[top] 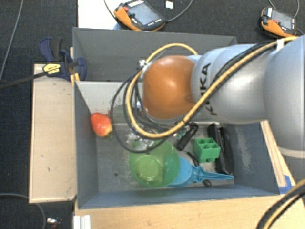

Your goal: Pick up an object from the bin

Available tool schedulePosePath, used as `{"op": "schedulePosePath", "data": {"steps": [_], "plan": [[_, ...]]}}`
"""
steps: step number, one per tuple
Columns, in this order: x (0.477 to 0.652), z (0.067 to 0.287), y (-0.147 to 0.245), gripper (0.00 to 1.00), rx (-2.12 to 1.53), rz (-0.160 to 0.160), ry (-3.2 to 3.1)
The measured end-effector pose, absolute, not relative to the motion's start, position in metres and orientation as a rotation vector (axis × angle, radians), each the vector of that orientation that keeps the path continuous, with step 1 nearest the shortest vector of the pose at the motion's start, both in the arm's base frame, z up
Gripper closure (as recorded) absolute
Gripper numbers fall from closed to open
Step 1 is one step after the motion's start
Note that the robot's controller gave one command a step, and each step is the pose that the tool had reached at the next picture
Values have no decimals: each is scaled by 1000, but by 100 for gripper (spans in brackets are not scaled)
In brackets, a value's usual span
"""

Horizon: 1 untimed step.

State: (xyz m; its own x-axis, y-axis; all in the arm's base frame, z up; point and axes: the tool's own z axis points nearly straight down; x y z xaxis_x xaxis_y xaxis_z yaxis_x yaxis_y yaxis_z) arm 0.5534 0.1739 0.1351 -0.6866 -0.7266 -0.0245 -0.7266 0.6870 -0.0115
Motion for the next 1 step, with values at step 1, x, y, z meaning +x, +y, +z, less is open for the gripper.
{"op": "schedulePosePath", "data": {"steps": [1], "plan": [[516, 74, 177, 100, -1820, -6, 2527]]}}
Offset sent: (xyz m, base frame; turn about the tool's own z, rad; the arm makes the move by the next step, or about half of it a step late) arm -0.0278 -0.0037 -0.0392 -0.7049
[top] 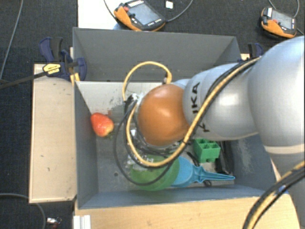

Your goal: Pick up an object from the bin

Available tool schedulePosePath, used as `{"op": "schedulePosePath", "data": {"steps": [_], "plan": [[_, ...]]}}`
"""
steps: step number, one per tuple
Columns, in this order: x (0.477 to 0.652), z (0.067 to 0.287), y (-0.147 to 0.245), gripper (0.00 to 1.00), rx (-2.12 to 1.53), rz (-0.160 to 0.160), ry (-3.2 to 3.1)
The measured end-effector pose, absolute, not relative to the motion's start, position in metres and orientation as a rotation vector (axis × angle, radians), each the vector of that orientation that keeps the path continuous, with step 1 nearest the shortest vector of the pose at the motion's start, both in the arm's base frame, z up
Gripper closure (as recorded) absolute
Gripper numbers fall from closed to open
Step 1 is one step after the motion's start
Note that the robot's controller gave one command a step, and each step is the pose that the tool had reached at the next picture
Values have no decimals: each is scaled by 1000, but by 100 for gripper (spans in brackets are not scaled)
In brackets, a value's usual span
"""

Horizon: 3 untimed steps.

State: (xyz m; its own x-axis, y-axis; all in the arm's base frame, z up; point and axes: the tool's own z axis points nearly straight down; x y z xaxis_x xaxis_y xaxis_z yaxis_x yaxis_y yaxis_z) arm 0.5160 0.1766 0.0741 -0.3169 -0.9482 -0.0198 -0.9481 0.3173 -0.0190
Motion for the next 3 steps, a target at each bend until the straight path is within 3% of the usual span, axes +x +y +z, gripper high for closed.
{"op": "schedulePosePath", "data": {"steps": [1, 2, 3], "plan": [[526, 97, 171, 100, -2136, -17, 2261], [517, 97, 151, 100, -1818, -6, 2525], [517, 107, 153, 100, -1857, -3, 2505]]}}
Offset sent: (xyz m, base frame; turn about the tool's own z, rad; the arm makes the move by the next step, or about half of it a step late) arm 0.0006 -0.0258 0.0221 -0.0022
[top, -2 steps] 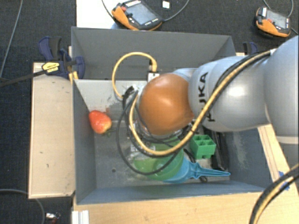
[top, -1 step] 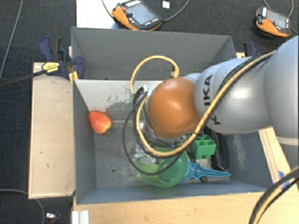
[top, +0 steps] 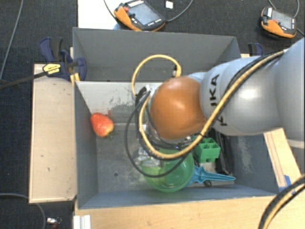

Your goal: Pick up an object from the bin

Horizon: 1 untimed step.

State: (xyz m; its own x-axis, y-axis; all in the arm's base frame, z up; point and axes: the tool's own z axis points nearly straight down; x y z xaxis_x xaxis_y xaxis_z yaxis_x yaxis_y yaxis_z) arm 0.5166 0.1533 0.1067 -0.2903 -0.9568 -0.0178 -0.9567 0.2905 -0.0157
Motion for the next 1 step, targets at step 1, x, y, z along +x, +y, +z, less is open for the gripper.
{"op": "schedulePosePath", "data": {"steps": [1], "plan": [[580, 110, 174, 100, -1960, -4, 2417]]}}
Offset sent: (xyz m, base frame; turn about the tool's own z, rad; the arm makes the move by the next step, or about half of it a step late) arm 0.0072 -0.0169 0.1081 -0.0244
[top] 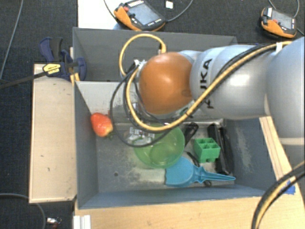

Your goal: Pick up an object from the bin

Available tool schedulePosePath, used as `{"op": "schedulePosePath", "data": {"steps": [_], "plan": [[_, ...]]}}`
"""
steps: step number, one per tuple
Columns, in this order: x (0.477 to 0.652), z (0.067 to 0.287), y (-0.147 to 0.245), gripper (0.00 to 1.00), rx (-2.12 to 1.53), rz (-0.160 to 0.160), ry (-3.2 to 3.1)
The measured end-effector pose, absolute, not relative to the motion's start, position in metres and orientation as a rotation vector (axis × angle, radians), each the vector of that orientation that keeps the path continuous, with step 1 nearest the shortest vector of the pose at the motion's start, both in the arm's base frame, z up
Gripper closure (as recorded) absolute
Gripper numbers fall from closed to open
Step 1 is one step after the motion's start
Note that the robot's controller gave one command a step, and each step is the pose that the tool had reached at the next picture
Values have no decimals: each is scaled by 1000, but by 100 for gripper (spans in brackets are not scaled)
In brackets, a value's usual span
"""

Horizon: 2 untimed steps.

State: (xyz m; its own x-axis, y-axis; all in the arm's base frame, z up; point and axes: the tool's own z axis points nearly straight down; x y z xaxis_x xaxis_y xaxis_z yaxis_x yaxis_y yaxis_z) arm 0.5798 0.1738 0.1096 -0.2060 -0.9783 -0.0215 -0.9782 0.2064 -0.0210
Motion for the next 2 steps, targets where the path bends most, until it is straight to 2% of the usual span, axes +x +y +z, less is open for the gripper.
{"op": "schedulePosePath", "data": {"steps": [1, 2], "plan": [[565, 125, 167, 100, -1954, 6, 2433], [545, 117, 149, 100, -2199, -4, 2204]]}}
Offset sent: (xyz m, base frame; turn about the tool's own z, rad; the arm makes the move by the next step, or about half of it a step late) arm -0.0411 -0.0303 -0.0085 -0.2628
